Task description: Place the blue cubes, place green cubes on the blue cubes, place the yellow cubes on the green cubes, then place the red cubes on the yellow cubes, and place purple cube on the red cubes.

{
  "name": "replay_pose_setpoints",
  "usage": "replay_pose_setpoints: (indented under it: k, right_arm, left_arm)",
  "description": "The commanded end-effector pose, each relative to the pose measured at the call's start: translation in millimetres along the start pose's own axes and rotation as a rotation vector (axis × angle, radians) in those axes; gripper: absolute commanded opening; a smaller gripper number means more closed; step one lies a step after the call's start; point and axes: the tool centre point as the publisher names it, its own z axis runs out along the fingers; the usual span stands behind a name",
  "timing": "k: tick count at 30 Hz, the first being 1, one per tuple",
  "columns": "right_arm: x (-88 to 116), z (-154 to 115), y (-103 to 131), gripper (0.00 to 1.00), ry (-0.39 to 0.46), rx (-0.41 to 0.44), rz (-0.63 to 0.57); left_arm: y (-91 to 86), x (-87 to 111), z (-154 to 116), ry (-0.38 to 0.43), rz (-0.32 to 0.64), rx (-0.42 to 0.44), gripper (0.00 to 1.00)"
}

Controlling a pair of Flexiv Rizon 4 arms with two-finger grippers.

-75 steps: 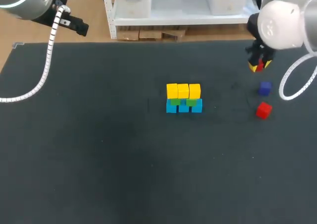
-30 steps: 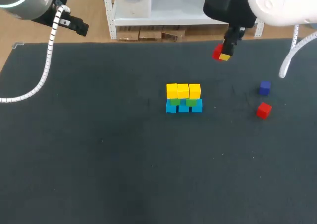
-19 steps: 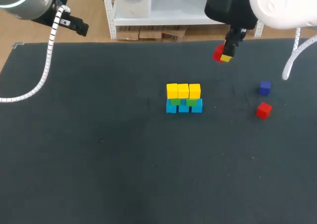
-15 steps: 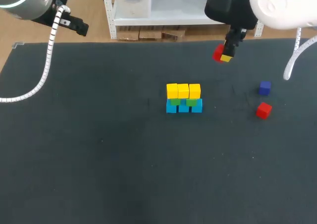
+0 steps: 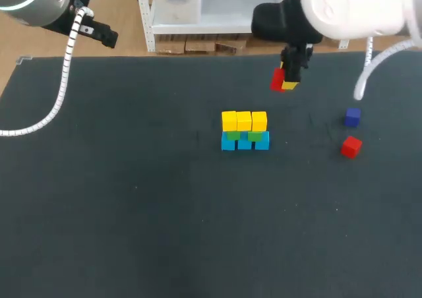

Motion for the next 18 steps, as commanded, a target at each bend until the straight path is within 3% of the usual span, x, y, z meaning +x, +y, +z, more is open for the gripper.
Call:
replay_pose_setpoints:
  k: [1,8,18]
  right_arm:
    - [-12,1,-12,0.0,0.032,-0.065,-0.032]
    - [-31,5,-15,0.0,0.039,-0.086,-0.105]
    - [-47,19,2,0.0,0.048,-0.118,-0.155]
  left_arm:
    - [0.8,0.4,-1,0.0,0.002,0.002,1.0]
    - [0.8,0.4,-1,0.0,0.002,0.002,1.0]
    - [0.8,0.4,-1,0.0,0.002,0.002,1.0]
